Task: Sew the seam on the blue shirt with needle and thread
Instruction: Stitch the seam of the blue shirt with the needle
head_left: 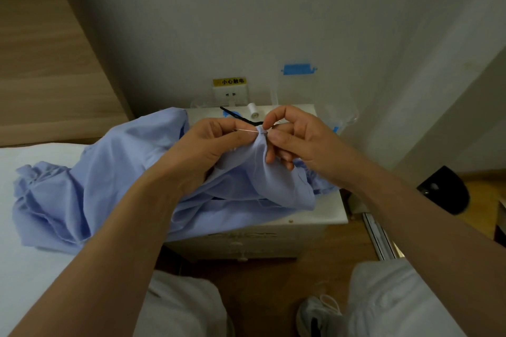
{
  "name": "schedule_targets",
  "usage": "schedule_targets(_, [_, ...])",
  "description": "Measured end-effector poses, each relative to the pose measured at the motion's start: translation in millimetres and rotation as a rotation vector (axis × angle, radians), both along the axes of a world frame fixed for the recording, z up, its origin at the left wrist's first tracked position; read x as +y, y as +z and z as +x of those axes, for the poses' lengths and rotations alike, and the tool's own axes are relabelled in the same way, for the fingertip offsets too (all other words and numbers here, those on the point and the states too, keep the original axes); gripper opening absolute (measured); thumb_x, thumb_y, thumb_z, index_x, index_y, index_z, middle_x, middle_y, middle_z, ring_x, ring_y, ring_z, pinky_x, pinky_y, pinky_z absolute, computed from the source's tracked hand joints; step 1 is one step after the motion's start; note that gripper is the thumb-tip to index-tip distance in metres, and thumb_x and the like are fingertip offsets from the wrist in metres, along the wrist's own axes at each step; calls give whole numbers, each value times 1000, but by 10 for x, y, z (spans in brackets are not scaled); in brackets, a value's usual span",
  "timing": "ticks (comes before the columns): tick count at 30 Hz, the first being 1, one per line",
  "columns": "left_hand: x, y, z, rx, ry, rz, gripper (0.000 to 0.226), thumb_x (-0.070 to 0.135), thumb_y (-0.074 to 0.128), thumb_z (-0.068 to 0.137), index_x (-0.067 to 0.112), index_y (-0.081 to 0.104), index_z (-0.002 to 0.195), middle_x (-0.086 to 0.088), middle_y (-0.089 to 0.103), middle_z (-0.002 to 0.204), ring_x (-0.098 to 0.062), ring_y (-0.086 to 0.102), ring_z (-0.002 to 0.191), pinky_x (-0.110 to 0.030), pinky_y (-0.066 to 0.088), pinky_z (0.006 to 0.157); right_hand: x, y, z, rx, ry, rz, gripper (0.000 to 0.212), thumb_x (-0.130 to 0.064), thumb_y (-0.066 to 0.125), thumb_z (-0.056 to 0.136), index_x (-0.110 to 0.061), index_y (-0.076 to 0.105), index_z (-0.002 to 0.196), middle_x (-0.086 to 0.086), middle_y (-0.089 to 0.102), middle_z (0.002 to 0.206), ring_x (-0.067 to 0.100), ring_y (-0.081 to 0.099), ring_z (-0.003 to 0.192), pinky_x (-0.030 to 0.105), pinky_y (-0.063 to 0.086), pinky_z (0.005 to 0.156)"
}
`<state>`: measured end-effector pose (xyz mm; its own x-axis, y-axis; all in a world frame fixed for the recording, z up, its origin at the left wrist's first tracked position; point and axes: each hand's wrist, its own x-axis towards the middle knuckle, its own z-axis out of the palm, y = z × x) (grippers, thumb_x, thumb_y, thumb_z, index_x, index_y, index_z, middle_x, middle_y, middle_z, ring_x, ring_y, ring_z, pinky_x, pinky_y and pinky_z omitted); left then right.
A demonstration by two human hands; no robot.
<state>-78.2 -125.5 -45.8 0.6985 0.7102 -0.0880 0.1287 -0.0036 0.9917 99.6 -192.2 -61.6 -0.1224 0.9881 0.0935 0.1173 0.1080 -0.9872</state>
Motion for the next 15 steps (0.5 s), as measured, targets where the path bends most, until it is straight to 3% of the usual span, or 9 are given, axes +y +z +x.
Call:
schedule_targets(5, [-21,8,4,46,-10,10,21,8,49,95,7,65,81,7,67,62,0,61,59,-9,46,57,23,-49,-2,-103,-58,34,7,-8,51,98,-14,53,102,-3,69,76,7,58,66,22,49,63])
schedule_targets(7, [-19,0,18,51,41,38,22,11,50,95,9,65,80,8,66,59,2,61,58,-9,47,57,44,-84,11,-169,-173,128,10,-9,58,95,-16,56,102,-8,65,91,4,59,81,24,52,75])
schedule_targets(9, [0,-17,35,64,104,50,19,14,51,95,12,67,84,7,70,65,0,65,65,-12,50,63,43,-75,7,-252,-250,271,11,-9,62,92,-14,59,100,-11,61,96,3,57,84,21,50,79])
schedule_targets(11, [31,-50,43,77,117,31,19,15,53,94,8,70,90,-18,71,82,-20,65,76,-23,49,75,29,-46,-15,-309,-264,387,10,-9,66,90,-12,62,98,-10,62,93,4,57,81,17,47,77])
schedule_targets(12, [24,-45,45,85,105,19,19,16,54,94,6,71,93,-33,64,85,-30,59,74,-28,47,74,21,-38,-30,-334,-260,425,9,-9,67,89,-10,63,97,-8,63,90,4,57,80,16,47,76])
schedule_targets(13, [17,-40,40,103,97,18,20,16,55,94,5,71,93,-38,57,79,-31,52,64,-27,45,66,20,-34,-47,-370,-255,457,7,-10,68,88,-9,65,95,-6,64,88,5,58,79,16,47,75])
schedule_targets(15, [-1,-31,35,135,86,34,21,15,54,94,4,70,88,-26,49,59,-14,40,43,-16,35,45,34,-54,-59,-447,-260,516,5,-11,70,87,-8,68,91,-3,64,84,7,57,77,17,46,73])
